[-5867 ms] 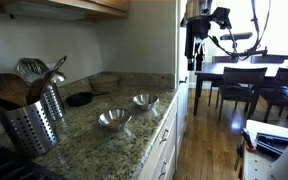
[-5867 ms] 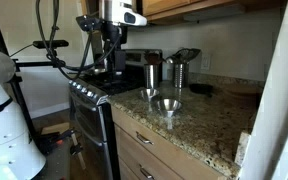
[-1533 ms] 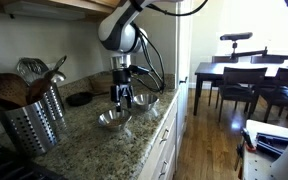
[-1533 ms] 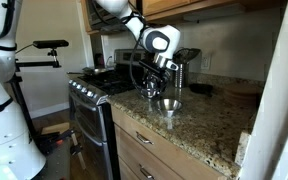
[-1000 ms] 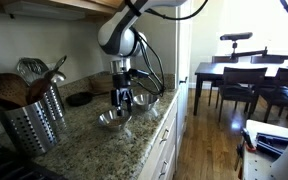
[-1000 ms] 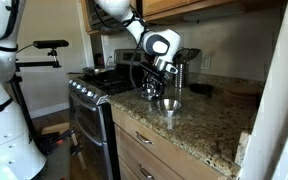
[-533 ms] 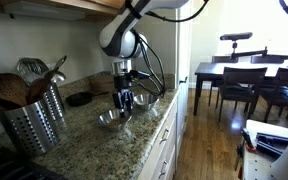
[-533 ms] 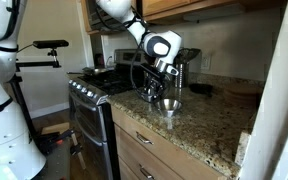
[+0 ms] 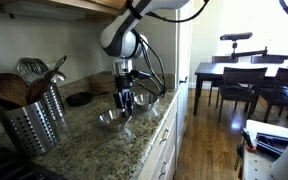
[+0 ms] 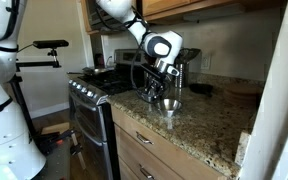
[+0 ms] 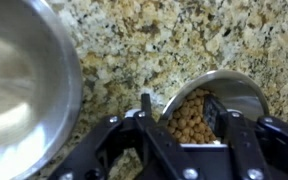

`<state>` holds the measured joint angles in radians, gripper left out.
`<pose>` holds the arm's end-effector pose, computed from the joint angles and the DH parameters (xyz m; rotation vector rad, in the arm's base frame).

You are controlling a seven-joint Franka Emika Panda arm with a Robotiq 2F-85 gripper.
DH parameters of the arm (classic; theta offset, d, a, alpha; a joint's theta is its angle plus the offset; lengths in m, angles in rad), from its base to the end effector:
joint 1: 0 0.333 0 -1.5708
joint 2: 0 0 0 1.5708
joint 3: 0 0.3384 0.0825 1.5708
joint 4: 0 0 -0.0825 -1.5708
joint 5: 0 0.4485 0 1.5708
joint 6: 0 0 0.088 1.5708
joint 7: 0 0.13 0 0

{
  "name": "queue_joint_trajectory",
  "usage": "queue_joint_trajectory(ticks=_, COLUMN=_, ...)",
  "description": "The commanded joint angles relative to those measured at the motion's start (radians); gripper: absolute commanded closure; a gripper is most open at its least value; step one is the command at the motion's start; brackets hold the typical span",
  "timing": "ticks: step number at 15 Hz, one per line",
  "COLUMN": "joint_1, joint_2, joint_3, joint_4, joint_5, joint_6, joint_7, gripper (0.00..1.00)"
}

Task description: Pour the contents of the left bowl into the right bowl

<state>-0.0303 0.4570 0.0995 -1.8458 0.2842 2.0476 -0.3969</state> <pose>0.6640 0.0654 0.2185 -2.7792 -0.4169 0.2910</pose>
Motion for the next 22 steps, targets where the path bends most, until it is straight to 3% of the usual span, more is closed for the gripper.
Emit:
queue_joint_trajectory(ticks=1, joint_1=-0.016, joint_2=0.0, joint_3=0.009, joint_4=0.003, joint_5=0.017, joint_6=0.003, joint_7=0.008, gripper=0.59)
queue_joint_trajectory(ticks=2, joint_1=-0.015, joint_2=-0.002, joint_3=0.008, joint_4=0.002, joint_5=0.016, joint_6=0.008, joint_7=0.013, gripper=0.66)
queue_joint_trajectory(ticks=9, joint_1=-0.016, joint_2=-0.001, joint_3=-0.001, joint_4=0.003, joint_5=0.018, joint_6=0.01, joint_7=0.052, gripper=0.36)
queue_joint_trajectory(ticks=11, joint_1=-0.017, joint_2=-0.002, joint_3=-0.003, joint_4=0.002, joint_5=0.018, joint_6=0.014, joint_7=0.067, gripper=0.42)
queue_joint_trajectory(ticks=14, joint_1=-0.015, joint_2=-0.003, joint_3=-0.009, joint_4=0.0, joint_5=0.013, joint_6=0.021, joint_7=0.098, gripper=0.42)
queue_joint_trajectory(ticks=19, joint_1=-0.011, joint_2=-0.003, joint_3=-0.013, joint_4=0.001, joint_5=0.01, joint_6=0.034, joint_7=0.146, gripper=0.16)
queue_joint_trajectory(ticks=20, joint_1=-0.01, joint_2=-0.002, joint_3=-0.014, joint_4=0.003, joint_5=0.009, joint_6=0.036, joint_7=0.153, gripper=0.01)
queue_joint_trajectory(ticks=22, joint_1=-0.008, joint_2=-0.002, joint_3=-0.016, joint_4=0.003, joint_5=0.007, joint_6=0.042, joint_7=0.173, gripper=0.03)
